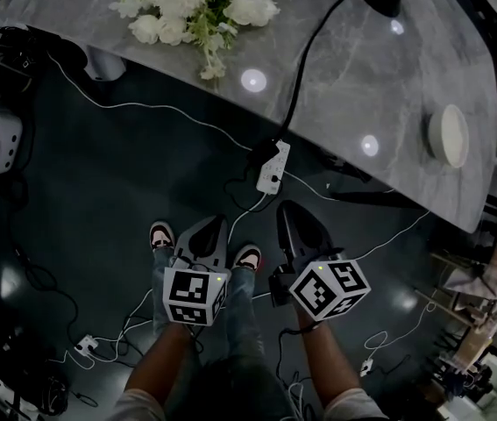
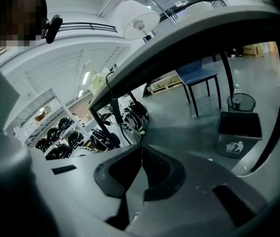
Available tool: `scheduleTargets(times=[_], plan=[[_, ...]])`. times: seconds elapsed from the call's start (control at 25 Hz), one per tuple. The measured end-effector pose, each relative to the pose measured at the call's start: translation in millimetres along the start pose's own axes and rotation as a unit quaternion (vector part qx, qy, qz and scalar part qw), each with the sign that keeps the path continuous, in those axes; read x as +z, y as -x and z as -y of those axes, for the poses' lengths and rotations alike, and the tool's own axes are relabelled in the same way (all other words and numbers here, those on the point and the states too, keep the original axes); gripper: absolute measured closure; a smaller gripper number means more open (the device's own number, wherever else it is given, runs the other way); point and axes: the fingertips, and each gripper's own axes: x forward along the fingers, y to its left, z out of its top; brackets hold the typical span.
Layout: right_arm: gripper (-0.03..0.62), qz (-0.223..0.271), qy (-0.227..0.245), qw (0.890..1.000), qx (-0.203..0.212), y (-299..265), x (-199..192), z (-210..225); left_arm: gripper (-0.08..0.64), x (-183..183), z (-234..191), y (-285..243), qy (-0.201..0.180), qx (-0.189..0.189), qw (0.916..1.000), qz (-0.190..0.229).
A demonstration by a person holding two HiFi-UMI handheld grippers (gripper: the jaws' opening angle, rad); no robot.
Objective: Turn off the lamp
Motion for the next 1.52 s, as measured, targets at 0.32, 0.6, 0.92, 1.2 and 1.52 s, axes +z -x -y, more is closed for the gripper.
scheduleTargets(times=[0.32, 0.6, 0.92, 1.2, 1.52], plan=[[0.594, -0.056, -0.034, 0.998, -0.003, 8, -41, 0, 0.565, 2, 14, 6, -0.001, -0.005, 1.0000, -0.003], [0.594, -0.053, -0.071, 0.996, 0.018, 29, -20, -35, 0.565, 29, 31, 39, -0.010, -0.003, 0.9999, -0.004], [0.594, -0.024, -0.073, 0.997, 0.012, 79, 48, -69, 0.565, 93, 75, 85, -0.007, -0.013, 0.9999, -0.007], [0.594, 0.021, -0.051, 0.998, 0.017, 113, 131, -93, 0.565, 184, 107, 104, -0.038, -0.035, 0.9979, 0.040], [0.594, 0.032, -0.031, 0.999, 0.002, 171, 155, -118, 0.565, 225, 142, 163, -0.032, -0.041, 0.9959, 0.073]])
